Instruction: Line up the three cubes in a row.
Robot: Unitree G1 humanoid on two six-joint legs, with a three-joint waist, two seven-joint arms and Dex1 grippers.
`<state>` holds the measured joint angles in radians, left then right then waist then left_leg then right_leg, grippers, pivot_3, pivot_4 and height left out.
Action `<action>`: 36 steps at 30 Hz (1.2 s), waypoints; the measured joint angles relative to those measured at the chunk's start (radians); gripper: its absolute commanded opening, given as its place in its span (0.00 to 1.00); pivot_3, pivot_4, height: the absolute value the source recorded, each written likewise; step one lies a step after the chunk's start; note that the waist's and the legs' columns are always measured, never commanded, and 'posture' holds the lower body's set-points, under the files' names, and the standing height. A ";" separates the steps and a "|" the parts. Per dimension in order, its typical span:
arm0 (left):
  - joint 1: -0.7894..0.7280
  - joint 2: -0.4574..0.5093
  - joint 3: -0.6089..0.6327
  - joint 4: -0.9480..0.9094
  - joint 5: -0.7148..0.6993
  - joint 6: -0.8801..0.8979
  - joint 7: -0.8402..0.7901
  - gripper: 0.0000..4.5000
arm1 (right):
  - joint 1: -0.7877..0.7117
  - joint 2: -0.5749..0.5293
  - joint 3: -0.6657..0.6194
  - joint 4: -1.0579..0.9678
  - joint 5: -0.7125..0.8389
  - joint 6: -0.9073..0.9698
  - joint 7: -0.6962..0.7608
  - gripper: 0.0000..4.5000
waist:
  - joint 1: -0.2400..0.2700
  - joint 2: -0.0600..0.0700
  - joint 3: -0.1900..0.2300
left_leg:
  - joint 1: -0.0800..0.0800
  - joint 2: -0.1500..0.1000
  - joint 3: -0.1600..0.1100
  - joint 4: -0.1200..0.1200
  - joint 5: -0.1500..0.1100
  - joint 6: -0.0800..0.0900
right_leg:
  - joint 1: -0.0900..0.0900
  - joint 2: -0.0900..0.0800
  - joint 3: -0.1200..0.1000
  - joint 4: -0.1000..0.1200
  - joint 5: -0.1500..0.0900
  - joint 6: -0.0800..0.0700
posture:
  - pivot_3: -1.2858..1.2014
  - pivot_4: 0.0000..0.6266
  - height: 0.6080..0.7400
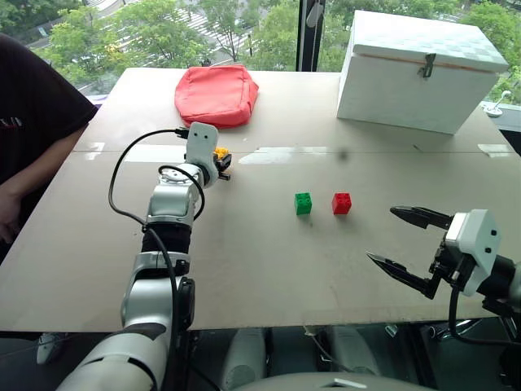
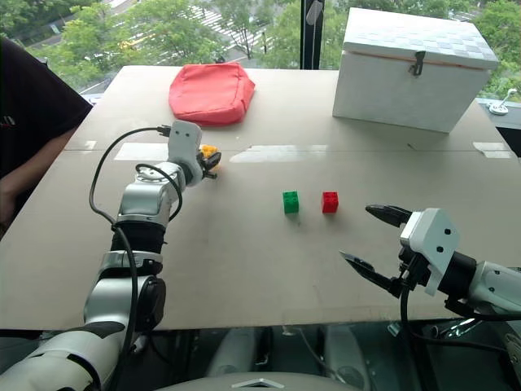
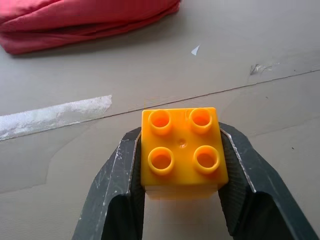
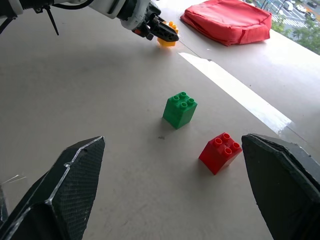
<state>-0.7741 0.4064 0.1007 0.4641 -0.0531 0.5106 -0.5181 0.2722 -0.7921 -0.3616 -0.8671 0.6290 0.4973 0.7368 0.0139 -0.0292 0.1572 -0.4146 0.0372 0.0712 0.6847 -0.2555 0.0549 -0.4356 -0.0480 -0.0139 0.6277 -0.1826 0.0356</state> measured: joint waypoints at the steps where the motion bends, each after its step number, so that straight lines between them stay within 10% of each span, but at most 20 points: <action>1: 0.003 0.019 -0.019 -0.003 -0.017 -0.020 -0.068 0.29 | 0.005 0.000 -0.003 -0.001 0.000 0.000 0.000 1.00 | 0.000 0.000 0.000 | 0.000 0.000 0.000 0.000 0.000 0.000 | 0.000 0.000 0.000 0.000 -0.001 -0.001 | 0.52 0.24 1.00; 9: -0.011 0.235 -0.217 0.016 -0.142 -0.240 -0.876 0.29 | 0.007 -0.001 -0.009 0.008 0.005 -0.003 0.021 1.00 | 0.001 0.000 0.000 | 0.000 0.000 0.000 0.000 0.000 0.000 | 0.000 0.000 0.000 0.000 -0.001 -0.002 | 0.52 0.24 1.00; 13: -0.070 0.250 -0.276 0.150 -0.095 -0.372 -1.000 0.29 | 0.018 0.000 -0.009 0.007 0.005 -0.004 0.021 1.00 | 0.004 0.000 0.000 | 0.000 0.000 0.000 0.001 0.000 0.000 | 0.000 0.000 -0.001 -0.001 -0.002 -0.001 | 0.52 0.24 1.00; 36: -0.182 0.144 -0.347 0.433 0.050 -0.702 -1.031 0.29 | 0.066 0.008 -0.008 -0.051 0.008 0.002 -0.025 1.00 | 0.001 0.000 0.000 | -0.001 0.000 -0.001 0.001 -0.001 0.001 | 0.000 0.000 0.000 -0.001 -0.002 -0.001 | 0.52 0.24 1.00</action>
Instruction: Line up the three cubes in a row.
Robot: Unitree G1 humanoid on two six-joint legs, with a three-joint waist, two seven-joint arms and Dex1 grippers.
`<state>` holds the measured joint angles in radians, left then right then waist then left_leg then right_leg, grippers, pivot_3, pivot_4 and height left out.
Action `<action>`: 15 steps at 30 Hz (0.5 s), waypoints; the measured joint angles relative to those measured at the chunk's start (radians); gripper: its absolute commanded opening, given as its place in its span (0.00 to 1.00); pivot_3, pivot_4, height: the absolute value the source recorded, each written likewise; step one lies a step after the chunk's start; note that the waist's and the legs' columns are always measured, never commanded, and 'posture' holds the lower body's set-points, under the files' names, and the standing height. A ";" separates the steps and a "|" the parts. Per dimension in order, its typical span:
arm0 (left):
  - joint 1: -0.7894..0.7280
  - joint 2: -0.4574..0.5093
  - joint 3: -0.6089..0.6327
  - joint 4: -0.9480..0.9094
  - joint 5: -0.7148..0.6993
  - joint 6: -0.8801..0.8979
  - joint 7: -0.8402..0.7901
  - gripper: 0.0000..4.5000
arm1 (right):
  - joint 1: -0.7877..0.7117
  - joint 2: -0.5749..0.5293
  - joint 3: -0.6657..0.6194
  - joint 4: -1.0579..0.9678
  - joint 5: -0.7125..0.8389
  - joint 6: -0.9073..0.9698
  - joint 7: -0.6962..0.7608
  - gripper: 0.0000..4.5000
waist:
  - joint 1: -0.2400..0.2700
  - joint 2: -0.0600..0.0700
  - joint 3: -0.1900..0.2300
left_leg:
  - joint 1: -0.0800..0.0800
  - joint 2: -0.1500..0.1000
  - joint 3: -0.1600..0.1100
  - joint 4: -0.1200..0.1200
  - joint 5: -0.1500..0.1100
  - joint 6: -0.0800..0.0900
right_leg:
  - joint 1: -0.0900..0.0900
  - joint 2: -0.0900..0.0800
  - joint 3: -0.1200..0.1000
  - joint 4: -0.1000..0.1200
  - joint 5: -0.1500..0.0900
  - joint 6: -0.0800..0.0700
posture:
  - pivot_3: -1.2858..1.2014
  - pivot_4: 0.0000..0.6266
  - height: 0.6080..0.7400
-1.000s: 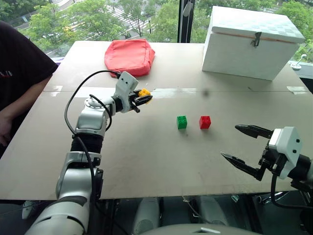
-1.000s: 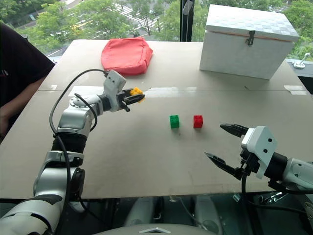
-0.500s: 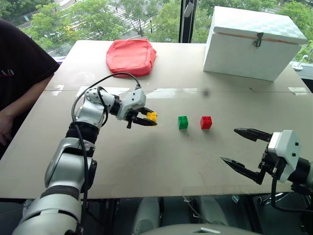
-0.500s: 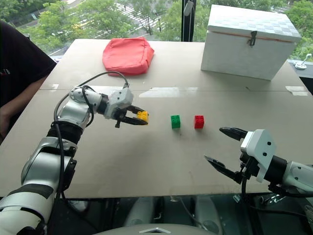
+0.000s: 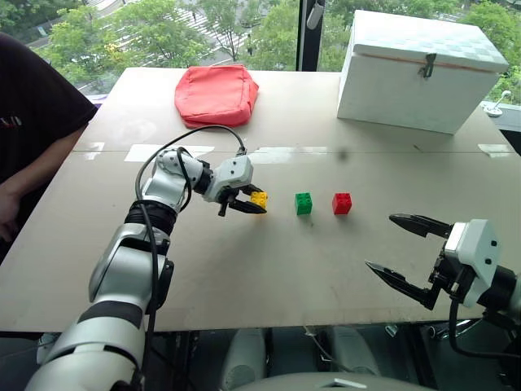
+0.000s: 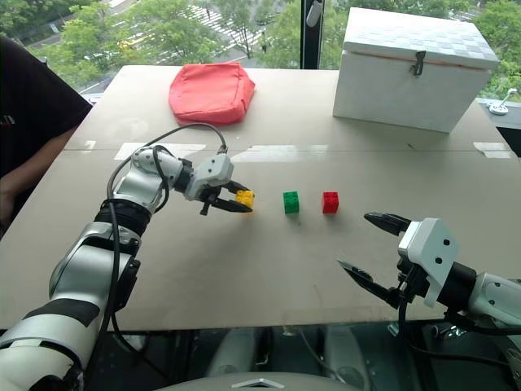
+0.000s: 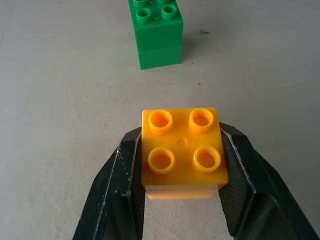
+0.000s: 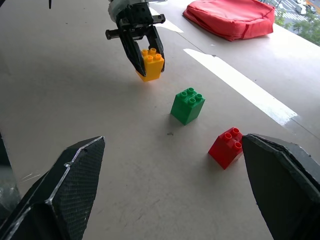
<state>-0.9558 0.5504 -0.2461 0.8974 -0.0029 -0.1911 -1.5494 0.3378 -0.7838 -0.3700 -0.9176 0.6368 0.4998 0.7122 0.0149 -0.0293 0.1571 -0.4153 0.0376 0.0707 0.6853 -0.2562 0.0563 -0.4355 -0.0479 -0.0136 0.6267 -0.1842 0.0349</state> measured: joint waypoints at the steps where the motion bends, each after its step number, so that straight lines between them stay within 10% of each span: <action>1: 0.000 -0.002 0.000 0.002 0.000 -0.002 0.003 0.29 | 0.001 0.000 0.000 0.000 0.000 0.000 0.000 1.00 | 0.000 0.000 0.000 | 0.000 0.000 0.000 0.000 0.000 0.000 | 0.000 0.000 0.000 0.000 0.000 0.000 | 0.52 0.24 1.00; 10: 0.000 -0.024 0.002 0.051 0.012 -0.027 0.028 0.29 | 0.008 0.000 0.000 -0.001 0.006 0.001 0.001 1.00 | 0.000 0.000 0.000 | 0.000 0.000 0.000 0.000 0.000 0.000 | 0.000 0.000 0.000 0.000 0.000 0.000 | 0.52 0.24 1.00; 15: -0.002 -0.033 0.003 0.068 0.014 -0.038 0.033 0.79 | 0.023 -0.001 -0.008 -0.009 0.014 0.002 0.001 1.00 | 0.000 0.000 0.000 | 0.000 0.000 0.000 0.000 0.000 0.000 | 0.000 0.000 0.000 0.000 0.000 0.000 | 0.52 0.24 1.00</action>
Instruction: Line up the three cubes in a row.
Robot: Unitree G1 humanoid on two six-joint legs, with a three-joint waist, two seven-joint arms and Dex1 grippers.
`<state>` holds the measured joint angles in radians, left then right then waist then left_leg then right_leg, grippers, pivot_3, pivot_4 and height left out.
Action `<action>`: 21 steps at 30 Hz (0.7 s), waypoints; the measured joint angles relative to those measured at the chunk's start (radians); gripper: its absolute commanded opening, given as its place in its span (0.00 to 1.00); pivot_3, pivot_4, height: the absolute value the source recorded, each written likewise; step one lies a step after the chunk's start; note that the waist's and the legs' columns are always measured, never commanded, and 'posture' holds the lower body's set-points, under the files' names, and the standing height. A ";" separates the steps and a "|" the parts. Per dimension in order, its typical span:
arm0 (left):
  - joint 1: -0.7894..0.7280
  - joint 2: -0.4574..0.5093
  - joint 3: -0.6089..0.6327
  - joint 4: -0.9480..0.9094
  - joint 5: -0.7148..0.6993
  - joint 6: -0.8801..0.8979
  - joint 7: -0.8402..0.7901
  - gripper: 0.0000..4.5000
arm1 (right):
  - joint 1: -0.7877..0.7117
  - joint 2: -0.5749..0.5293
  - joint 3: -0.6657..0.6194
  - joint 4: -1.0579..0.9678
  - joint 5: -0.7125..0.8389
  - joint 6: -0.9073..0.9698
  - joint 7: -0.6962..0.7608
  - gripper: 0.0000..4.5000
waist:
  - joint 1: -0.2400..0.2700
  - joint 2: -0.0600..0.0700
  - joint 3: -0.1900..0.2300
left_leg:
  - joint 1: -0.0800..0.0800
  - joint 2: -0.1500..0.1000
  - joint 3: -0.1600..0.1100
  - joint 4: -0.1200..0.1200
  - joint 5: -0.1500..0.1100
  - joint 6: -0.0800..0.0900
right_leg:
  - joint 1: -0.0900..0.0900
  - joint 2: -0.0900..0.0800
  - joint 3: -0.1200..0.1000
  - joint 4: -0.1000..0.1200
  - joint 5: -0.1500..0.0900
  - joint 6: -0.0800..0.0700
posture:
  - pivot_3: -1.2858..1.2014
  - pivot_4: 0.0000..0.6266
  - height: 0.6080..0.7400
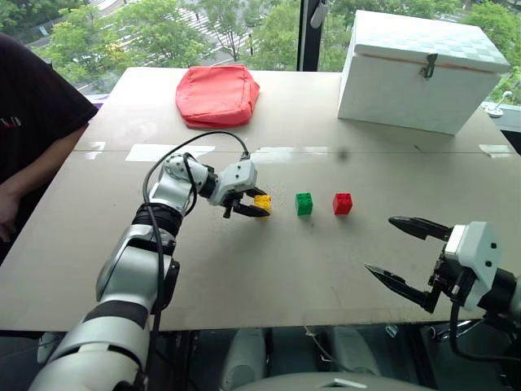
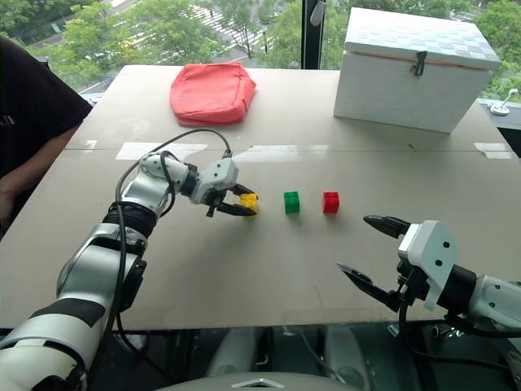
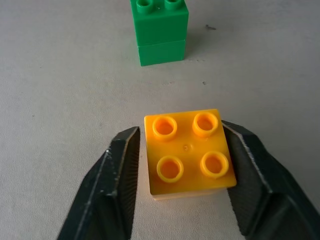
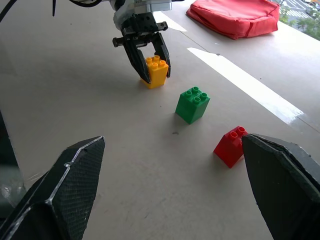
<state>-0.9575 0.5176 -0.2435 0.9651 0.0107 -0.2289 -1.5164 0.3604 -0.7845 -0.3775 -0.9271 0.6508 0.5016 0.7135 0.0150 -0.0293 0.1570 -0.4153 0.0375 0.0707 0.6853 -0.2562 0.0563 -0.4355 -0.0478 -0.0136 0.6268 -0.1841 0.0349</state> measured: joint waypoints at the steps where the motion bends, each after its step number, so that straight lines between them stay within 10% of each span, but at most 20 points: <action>1: -0.001 0.000 0.002 0.002 0.000 0.000 0.003 0.79 | 0.005 0.000 -0.007 -0.001 0.002 0.000 0.000 1.00 | 0.000 0.000 0.000 | 0.000 0.000 0.000 0.000 0.000 0.000 | 0.000 0.000 0.000 0.000 0.000 0.000 | 0.52 0.24 1.00; 10: 0.072 0.053 0.086 -0.171 -0.071 0.124 -0.002 0.79 | 0.008 -0.002 -0.017 -0.002 0.004 0.000 0.002 1.00 | -0.003 0.000 0.000 | 0.000 0.001 0.000 0.000 0.000 0.000 | 0.000 0.000 0.000 0.000 0.000 0.000 | 0.52 0.24 1.00; 21: 0.829 0.157 0.506 -1.300 -0.432 0.858 0.406 0.79 | 0.063 -0.018 -0.066 0.148 -0.030 -0.027 0.103 1.00 | -0.002 0.002 -0.001 | 0.002 0.003 0.000 -0.001 0.000 0.000 | 0.000 -0.003 0.000 0.000 -0.002 0.004 | 0.52 0.24 1.00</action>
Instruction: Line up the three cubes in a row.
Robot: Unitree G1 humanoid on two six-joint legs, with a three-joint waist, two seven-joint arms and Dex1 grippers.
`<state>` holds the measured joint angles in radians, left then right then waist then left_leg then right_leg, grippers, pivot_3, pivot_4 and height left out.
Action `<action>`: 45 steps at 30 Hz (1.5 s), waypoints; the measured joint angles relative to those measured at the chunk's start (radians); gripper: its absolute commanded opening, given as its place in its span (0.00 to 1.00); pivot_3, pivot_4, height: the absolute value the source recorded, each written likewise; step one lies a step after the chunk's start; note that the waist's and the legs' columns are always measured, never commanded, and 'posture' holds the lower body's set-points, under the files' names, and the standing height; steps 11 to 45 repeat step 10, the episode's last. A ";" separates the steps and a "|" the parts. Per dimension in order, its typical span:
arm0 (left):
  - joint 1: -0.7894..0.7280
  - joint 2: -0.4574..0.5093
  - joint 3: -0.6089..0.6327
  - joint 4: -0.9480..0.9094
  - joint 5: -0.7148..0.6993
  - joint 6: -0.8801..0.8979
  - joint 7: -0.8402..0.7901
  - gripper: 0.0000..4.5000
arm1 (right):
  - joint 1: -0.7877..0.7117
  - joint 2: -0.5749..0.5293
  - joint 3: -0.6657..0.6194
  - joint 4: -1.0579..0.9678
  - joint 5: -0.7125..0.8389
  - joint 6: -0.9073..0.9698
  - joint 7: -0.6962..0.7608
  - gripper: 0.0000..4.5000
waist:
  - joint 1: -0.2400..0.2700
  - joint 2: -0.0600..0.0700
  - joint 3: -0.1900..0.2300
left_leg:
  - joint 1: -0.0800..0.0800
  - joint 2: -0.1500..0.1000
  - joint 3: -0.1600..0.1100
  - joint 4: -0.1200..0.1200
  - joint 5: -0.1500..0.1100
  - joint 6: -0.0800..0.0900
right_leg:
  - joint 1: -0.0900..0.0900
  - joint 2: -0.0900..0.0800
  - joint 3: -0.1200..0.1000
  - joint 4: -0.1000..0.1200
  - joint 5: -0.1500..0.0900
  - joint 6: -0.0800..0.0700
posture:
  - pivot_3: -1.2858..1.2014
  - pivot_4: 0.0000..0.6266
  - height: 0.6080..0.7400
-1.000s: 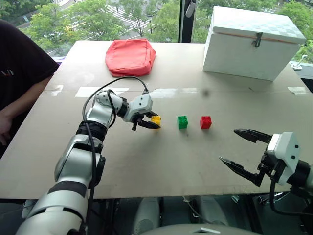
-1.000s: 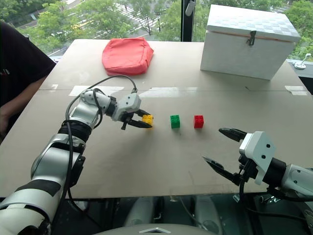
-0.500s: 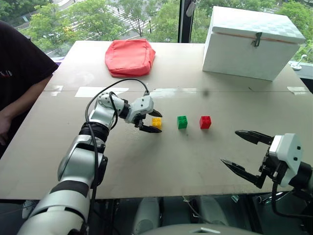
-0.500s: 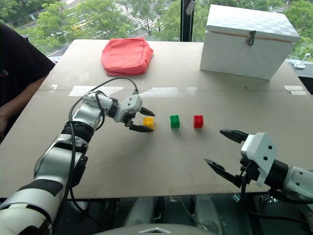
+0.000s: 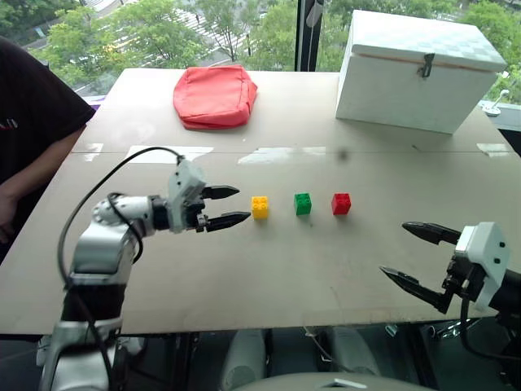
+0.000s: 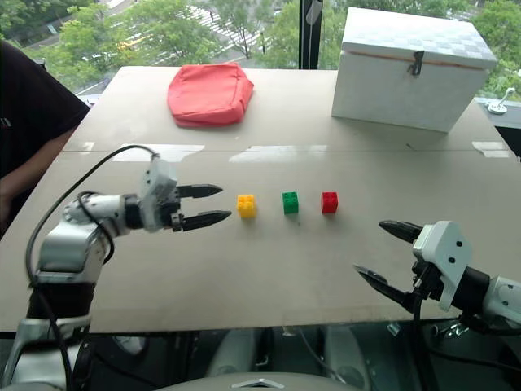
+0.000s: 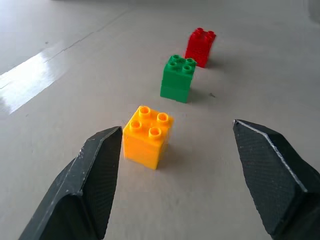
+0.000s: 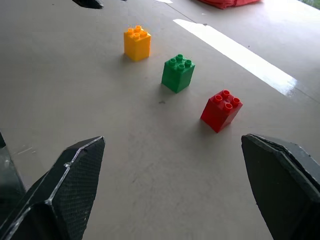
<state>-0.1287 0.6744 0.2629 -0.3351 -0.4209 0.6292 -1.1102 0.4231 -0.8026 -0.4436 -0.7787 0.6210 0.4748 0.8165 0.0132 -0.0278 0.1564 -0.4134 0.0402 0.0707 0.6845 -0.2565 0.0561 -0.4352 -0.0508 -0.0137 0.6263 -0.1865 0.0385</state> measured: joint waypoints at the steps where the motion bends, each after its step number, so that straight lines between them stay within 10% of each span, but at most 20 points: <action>1: 0.079 -0.001 0.041 -0.069 -0.022 0.033 0.031 0.79 | 0.001 -0.002 -0.008 0.015 -0.003 -0.009 0.013 1.00 | -0.001 0.001 0.000 | 0.001 0.000 0.001 0.000 0.000 0.000 | 0.000 -0.001 0.000 0.000 0.000 0.000 | 0.52 0.24 1.00; 10: 0.497 -0.087 0.233 -0.315 -0.095 0.080 0.194 0.79 | 0.043 -0.010 -0.033 0.194 -0.066 -0.073 0.121 1.00 | 0.001 0.003 -0.002 | 0.006 0.000 0.001 0.000 -0.003 -0.005 | 0.003 -0.005 -0.001 0.000 0.000 0.000 | 0.52 0.24 1.00; 45: 0.497 -0.087 0.233 -0.315 -0.095 0.080 0.194 0.79 | 0.043 -0.010 -0.033 0.194 -0.066 -0.073 0.121 1.00 | 0.001 0.003 -0.002 | 0.006 0.000 0.001 0.000 -0.003 -0.005 | 0.003 -0.005 -0.001 0.000 0.000 0.000 | 0.52 0.24 1.00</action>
